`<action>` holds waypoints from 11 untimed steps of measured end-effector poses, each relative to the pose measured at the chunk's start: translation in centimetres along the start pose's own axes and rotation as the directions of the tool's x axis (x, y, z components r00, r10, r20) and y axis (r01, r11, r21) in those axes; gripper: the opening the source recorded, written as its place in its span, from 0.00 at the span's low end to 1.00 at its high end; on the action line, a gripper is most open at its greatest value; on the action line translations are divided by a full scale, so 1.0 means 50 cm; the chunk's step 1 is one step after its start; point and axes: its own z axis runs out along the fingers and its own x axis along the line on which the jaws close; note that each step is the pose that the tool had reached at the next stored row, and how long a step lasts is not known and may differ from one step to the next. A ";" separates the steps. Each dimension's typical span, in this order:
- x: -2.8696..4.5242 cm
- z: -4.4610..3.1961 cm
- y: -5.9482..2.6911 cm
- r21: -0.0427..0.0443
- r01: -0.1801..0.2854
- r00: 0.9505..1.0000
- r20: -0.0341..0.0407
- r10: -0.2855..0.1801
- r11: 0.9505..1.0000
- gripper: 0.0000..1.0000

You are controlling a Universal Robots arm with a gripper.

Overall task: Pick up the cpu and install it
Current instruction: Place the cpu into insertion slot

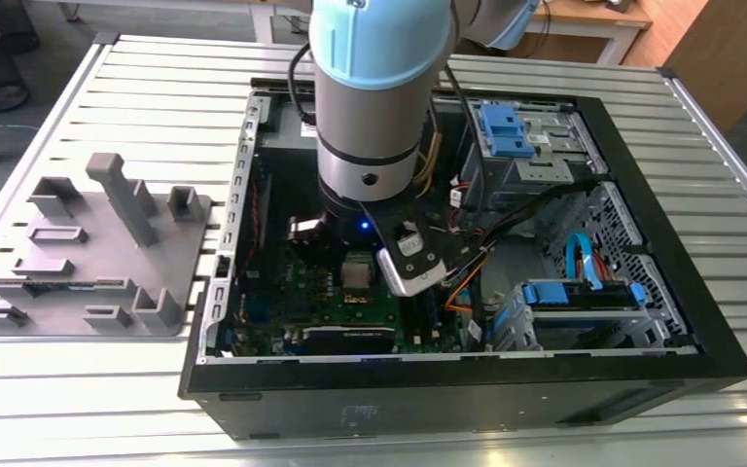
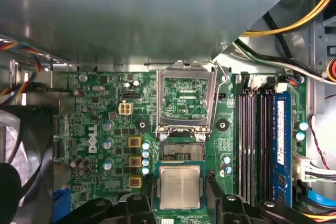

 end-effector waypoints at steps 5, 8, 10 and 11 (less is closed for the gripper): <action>0.000 0.013 -0.002 0.000 0.000 1.000 0.005 0.000 1.000 0.47; 0.000 0.019 -0.002 0.000 0.000 1.000 0.013 0.000 1.000 0.47; 0.000 0.021 -0.002 0.000 0.000 1.000 0.016 0.000 1.000 0.47; 0.000 0.022 -0.002 0.000 0.000 1.000 0.016 0.000 1.000 0.47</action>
